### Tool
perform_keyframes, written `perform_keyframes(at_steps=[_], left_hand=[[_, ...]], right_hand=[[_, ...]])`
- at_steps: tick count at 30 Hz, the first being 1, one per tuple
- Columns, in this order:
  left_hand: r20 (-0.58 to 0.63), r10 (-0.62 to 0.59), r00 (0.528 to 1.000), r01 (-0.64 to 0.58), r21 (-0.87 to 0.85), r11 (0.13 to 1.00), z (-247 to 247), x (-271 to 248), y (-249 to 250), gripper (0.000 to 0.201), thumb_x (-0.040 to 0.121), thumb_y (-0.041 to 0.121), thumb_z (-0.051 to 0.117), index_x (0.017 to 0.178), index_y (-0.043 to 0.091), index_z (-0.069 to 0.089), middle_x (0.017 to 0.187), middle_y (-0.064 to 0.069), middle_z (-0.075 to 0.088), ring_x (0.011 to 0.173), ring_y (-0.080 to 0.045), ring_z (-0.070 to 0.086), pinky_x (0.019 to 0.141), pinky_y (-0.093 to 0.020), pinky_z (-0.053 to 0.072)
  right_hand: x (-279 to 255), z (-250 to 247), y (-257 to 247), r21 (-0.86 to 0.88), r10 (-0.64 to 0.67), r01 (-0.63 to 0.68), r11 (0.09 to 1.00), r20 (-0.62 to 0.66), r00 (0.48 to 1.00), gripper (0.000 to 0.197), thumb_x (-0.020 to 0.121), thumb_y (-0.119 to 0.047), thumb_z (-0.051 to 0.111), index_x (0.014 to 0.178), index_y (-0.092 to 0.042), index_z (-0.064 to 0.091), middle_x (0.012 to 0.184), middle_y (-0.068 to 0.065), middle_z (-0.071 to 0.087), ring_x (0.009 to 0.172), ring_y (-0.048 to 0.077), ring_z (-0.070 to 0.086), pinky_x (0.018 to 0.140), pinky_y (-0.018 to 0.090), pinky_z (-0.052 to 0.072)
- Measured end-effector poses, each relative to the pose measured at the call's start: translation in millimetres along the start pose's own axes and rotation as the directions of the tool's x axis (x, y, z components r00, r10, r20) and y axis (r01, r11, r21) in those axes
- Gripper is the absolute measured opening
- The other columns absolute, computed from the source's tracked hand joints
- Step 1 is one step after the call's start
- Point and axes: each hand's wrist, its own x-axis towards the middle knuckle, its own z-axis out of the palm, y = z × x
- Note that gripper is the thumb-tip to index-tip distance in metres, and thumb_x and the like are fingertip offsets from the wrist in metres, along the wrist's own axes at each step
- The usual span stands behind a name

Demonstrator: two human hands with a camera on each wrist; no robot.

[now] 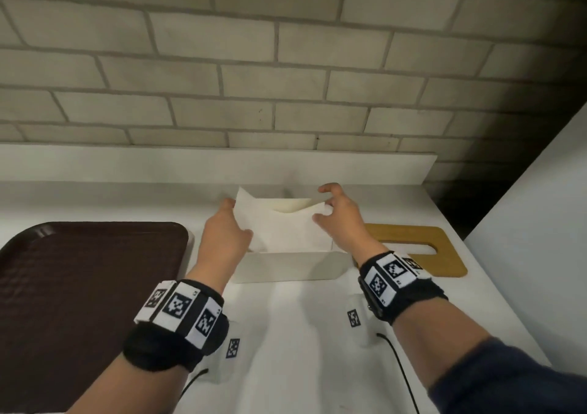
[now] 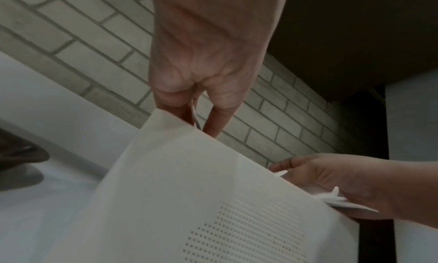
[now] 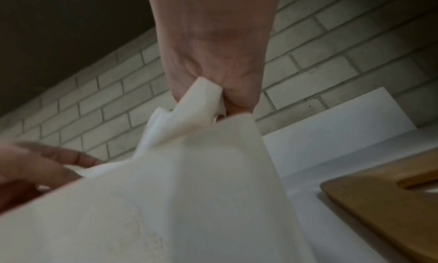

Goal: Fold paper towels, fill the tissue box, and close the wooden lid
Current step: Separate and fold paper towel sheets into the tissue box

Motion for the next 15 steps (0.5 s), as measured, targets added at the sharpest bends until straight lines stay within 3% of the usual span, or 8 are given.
perform_keyframes(at_steps=[3,8,12,15], left_hand=[[0.045,0.011,0.999,-0.02,0.199,0.98,4,4,-2,0.061,0.083,-0.004,0.053,0.14,0.009,0.035,0.109,-0.016,0.064,0.101,-0.035,0.061,0.066,-0.028,0.039],[0.04,0.025,0.999,-0.038,0.356,0.934,8,3,2,0.066,0.084,-0.008,0.049,0.143,0.004,0.024,0.105,-0.018,0.063,0.095,-0.034,0.063,0.063,-0.028,0.037],[0.025,-0.03,0.999,0.019,0.347,0.938,4,4,9,0.059,0.092,-0.002,0.043,0.146,0.003,0.021,0.111,-0.022,0.061,0.098,-0.037,0.06,0.064,-0.031,0.037],[0.049,-0.094,0.994,0.074,0.308,0.949,-2,7,9,0.05,0.094,0.0,0.038,0.144,0.005,0.031,0.122,-0.023,0.058,0.107,-0.039,0.057,0.069,-0.031,0.037]], right_hand=[[8,6,3,-0.081,-0.048,0.052,0.995,0.049,0.998,0.048,0.087,-0.004,0.059,0.129,-0.017,0.043,0.121,0.016,0.055,0.11,0.022,0.054,0.075,0.016,0.035],[16,8,1,-0.184,-0.091,0.121,0.975,0.164,0.982,0.048,0.089,-0.006,0.057,0.131,-0.019,0.04,0.122,0.014,0.055,0.111,0.024,0.054,0.08,0.018,0.036],[20,5,2,-0.107,-0.109,0.131,0.986,0.191,0.976,0.05,0.086,-0.009,0.063,0.13,-0.022,0.043,0.111,0.008,0.055,0.115,0.019,0.052,0.083,0.017,0.034],[21,3,3,-0.087,-0.086,0.108,0.99,0.224,0.971,0.054,0.085,-0.015,0.067,0.132,-0.023,0.041,0.119,0.011,0.055,0.12,0.018,0.049,0.085,0.019,0.035]])
